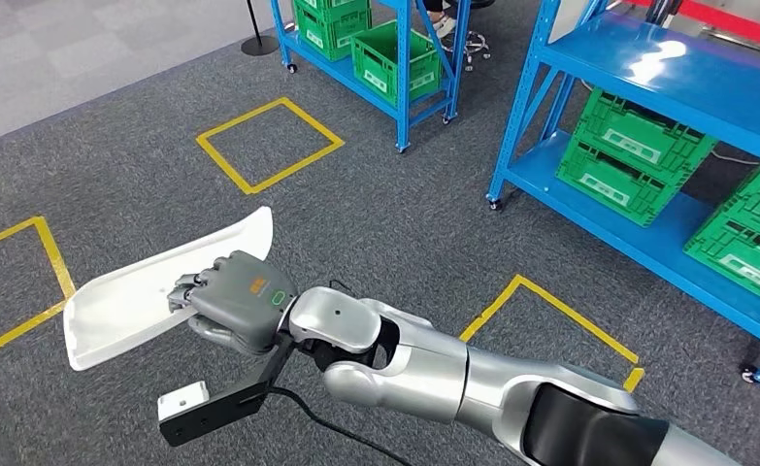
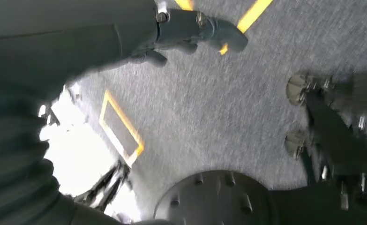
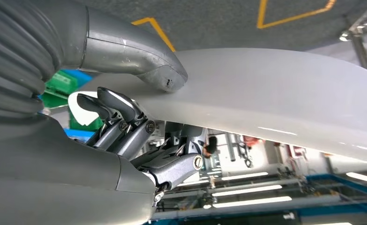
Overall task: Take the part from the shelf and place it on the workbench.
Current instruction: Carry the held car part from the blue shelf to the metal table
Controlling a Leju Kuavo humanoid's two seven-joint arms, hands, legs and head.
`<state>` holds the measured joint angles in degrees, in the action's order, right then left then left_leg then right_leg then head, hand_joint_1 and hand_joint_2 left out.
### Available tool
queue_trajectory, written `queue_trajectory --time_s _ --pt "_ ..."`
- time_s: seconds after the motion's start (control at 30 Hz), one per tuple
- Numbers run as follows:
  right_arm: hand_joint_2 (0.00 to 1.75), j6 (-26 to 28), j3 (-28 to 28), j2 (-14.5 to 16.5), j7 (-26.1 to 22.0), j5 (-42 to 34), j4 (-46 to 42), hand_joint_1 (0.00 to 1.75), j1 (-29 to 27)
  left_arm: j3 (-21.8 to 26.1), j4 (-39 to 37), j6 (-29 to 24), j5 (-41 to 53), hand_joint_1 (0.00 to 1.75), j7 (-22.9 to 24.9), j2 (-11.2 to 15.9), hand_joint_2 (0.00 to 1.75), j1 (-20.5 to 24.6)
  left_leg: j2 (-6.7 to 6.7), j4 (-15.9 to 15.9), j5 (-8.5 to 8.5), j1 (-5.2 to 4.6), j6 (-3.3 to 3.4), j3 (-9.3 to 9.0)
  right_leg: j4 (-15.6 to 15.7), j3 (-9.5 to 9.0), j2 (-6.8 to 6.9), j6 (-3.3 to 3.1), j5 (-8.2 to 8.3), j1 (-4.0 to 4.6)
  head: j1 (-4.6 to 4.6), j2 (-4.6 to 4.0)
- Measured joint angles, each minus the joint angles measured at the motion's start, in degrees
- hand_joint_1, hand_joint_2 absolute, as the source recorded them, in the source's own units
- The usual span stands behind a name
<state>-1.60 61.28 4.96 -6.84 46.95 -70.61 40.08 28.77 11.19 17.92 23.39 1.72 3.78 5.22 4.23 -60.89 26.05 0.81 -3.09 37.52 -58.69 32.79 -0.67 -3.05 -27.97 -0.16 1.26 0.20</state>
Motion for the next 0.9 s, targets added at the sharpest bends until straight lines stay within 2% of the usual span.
queue_trajectory --time_s 0.03,0.07,0.1,0.13,0.17,0.2,0.27,0.3,0.33,0.37,0.43,0.47,0.5,0.57,0.6,0.63,0.67,0.7,0.73,0.8,0.83,0.87,0.9 --pt "1.75 -0.06 -0.14 0.09 0.03 0.03 -0.1 1.75 -0.07 -0.01 0.01 0.0 0.31 0.0 -0.17 0.03 1.75 0.25 -1.97 -3.17 1.76 -0.09 -0.06 1.38 0.1 -0.01 0.78 -0.23 0.06 0.09 -0.17 0.0" --pt "1.75 -0.11 -0.26 0.14 0.08 0.05 -0.17 1.75 -0.19 -0.01 0.02 0.0 0.63 0.0 -0.33 0.06 1.75 0.54 -3.17 -7.11 3.76 -0.15 -0.17 3.14 0.14 0.03 1.64 -0.39 0.05 0.22 -0.31 0.0" --pt "1.75 -0.16 -0.32 0.14 0.12 0.07 -0.19 1.75 -0.37 -0.01 0.03 0.0 0.87 0.0 -0.45 0.04 1.75 0.78 -3.55 -10.64 5.26 -0.13 -0.27 4.65 0.12 0.08 2.55 -0.45 0.02 0.34 -0.32 0.0" --pt "1.75 -0.21 -0.37 0.13 0.16 0.08 -0.19 1.75 -0.56 -0.01 0.03 0.0 1.05 0.0 -0.51 0.03 1.75 0.91 -3.71 -12.77 5.87 -0.11 -0.3 5.43 0.11 0.12 3.45 -0.5 -0.02 0.45 -0.32 0.0" --pt "1.75 -0.23 -0.4 0.14 0.17 0.09 -0.2 1.75 -0.71 -0.02 0.03 0.0 1.25 0.0 -0.53 0.01 1.75 0.95 -3.83 -12.74 5.43 -0.11 -0.27 5.11 0.09 0.14 4.28 -0.54 -0.05 0.54 -0.32 0.0" --pt "1.75 -0.23 -0.46 0.14 0.18 0.09 -0.2 1.75 -0.8 -0.02 0.03 0.0 1.39 0.0 -0.54 0.01 1.75 0.95 -4.14 -10.47 4.13 -0.14 -0.17 3.64 0.06 0.14 5.05 -0.54 -0.1 0.61 -0.32 0.0" --pt "1.75 -0.23 -0.65 0.2 0.2 0.09 -0.24 1.75 -0.84 -0.03 0.07 -0.01 1.54 0.0 -0.54 0.03 1.75 1.03 -6.29 -2.71 1.29 -0.44 0.33 -0.91 0.02 0.02 6.5 -0.39 -0.25 0.74 -0.32 0.0" --pt "1.75 -0.23 -0.73 0.23 0.24 0.09 -0.27 1.75 -0.83 -0.03 0.11 -0.01 1.55 0.0 -0.55 0.04 1.75 1.14 -7.5 0.46 0.45 -0.67 0.67 -2.67 -0.07 -0.03 7.16 -0.2 -0.37 0.87 -0.31 0.0" --pt "1.75 -0.23 -0.81 0.26 0.27 0.09 -0.3 1.75 -0.81 -0.03 0.15 -0.01 1.55 0.0 -0.57 0.04 1.75 1.28 -8.32 2.23 0.16 -0.89 1.03 -3.62 -0.1 -0.08 7.74 0.05 -0.46 0.97 -0.26 0.0" --pt "1.75 -0.23 -0.86 0.28 0.31 0.09 -0.33 1.75 -0.81 -0.04 0.19 -0.01 1.55 0.0 -0.59 0.04 1.75 1.39 -8.38 2.67 0.25 -1.1 1.37 -3.71 -0.1 -0.13 8.33 0.32 -0.52 1.04 -0.22 0.0" --pt "1.75 -0.23 -0.94 0.32 0.37 0.09 -0.36 1.75 -0.81 -0.05 0.19 -0.01 1.73 0.0 -0.66 0.03 1.75 1.4 -7.0 2.9 -0.16 -1.0 2.0 -3.67 -0.16 -0.27 9.17 1.01 -0.73 1.0 -0.11 0.0" --pt "1.75 -0.23 -0.99 0.37 0.41 0.09 -0.37 1.75 -0.82 -0.09 0.19 -0.01 1.97 0.0 -0.71 0.02 1.75 1.34 -6.27 3.07 -0.34 -0.83 2.33 -3.69 -0.69 -0.17 8.11 1.41 -1.18 0.85 -0.1 0.0" --pt "1.75 -0.22 -1.07 0.41 0.46 0.15 -0.37 1.75 -0.85 -0.15 0.18 -0.01 2.3 0.0 -0.74 0.01 1.75 1.31 -5.6 3.22 -0.53 -0.63 2.64 -3.74 -2.17 0.4 6.29 1.8 -2.14 0.69 -0.02 0.0" --pt "1.75 -0.22 -1.28 0.32 0.66 0.47 -0.33 1.75 -1.17 -0.38 0.18 -0.01 2.96 0.0 -0.66 -0.03 1.75 1.44 -4.16 3.29 -0.76 -0.43 3.03 -3.61 -8.57 3.38 2.03 2.3 -5.35 0.37 0.16 0.0" --pt "1.75 -0.2 -1.38 0.18 0.77 0.74 -0.29 1.75 -1.46 -0.48 0.18 -0.01 3.22 0.0 -0.53 -0.04 1.75 1.56 -3.34 3.24 -0.82 -0.43 3.12 -3.45 -12.47 5.39 1.16 2.38 -6.87 0.32 0.26 0.01" --pt "1.75 -0.16 -1.47 0.01 0.9 1.01 -0.25 1.75 -1.75 -0.55 0.18 0.0 3.43 0.0 -0.37 -0.05 1.75 1.62 -2.44 3.14 -0.86 -0.44 3.17 -3.27 -15.4 7.04 0.84 2.4 -7.6 0.31 0.3 0.01" --pt "1.75 -0.09 -1.58 -0.14 0.98 1.26 -0.21 1.75 -1.95 -0.61 0.17 0.0 3.57 0.0 -0.17 -0.07 1.75 1.63 -1.53 3.0 -0.88 -0.45 3.17 -3.11 -16.39 7.82 0.72 2.32 -7.25 0.31 0.31 0.01" --pt "1.75 0.01 -1.75 -0.24 1.08 1.47 -0.2 1.75 -2.04 -0.7 0.17 -0.01 3.68 0.0 -0.01 -0.08 1.75 1.6 -0.61 2.83 -0.9 -0.45 3.13 -2.99 -15.08 7.46 0.53 2.16 -5.82 0.31 0.32 0.01" --pt "1.75 0.1 -1.97 -0.31 1.14 1.6 -0.19 1.75 -2.04 -0.83 0.16 -0.01 3.8 0.0 0.16 -0.11 1.75 1.6 0.3 2.68 -0.91 -0.45 3.06 -2.92 -11.72 6.02 0.04 1.93 -3.66 0.31 0.33 0.0" --pt "1.75 0.25 -2.42 -0.4 1.17 1.89 -0.19 1.75 -1.9 -1.07 0.17 -0.01 4.03 0.0 0.5 -0.27 1.75 1.72 1.89 2.48 -1.01 -0.4 2.7 -2.72 -4.04 2.56 -2.24 1.45 -0.42 0.24 0.28 0.0" --pt "1.75 0.28 -2.56 -0.44 1.1 2.07 -0.19 1.75 -1.79 -1.14 0.19 0.0 4.04 0.0 0.63 -0.34 1.75 1.78 2.53 2.5 -1.11 -0.33 2.38 -2.55 -1.72 1.56 -3.0 1.31 0.27 0.26 0.25 0.0" --pt "1.75 0.3 -2.68 -0.49 0.98 2.26 -0.18 1.75 -1.64 -1.17 0.2 0.0 3.91 0.0 0.72 -0.41 1.75 1.79 3.09 2.59 -1.24 -0.22 1.99 -2.36 -0.8 1.22 -3.36 1.18 0.31 0.36 0.25 0.0" --pt "1.75 0.32 -2.78 -0.51 0.83 2.43 -0.17 1.75 -1.44 -1.19 0.21 0.0 3.72 0.0 0.74 -0.41 1.75 1.72 3.68 2.77 -1.41 -0.14 1.54 -2.21 -0.63 1.18 -2.82 1.03 0.45 0.49 0.25 0.0"
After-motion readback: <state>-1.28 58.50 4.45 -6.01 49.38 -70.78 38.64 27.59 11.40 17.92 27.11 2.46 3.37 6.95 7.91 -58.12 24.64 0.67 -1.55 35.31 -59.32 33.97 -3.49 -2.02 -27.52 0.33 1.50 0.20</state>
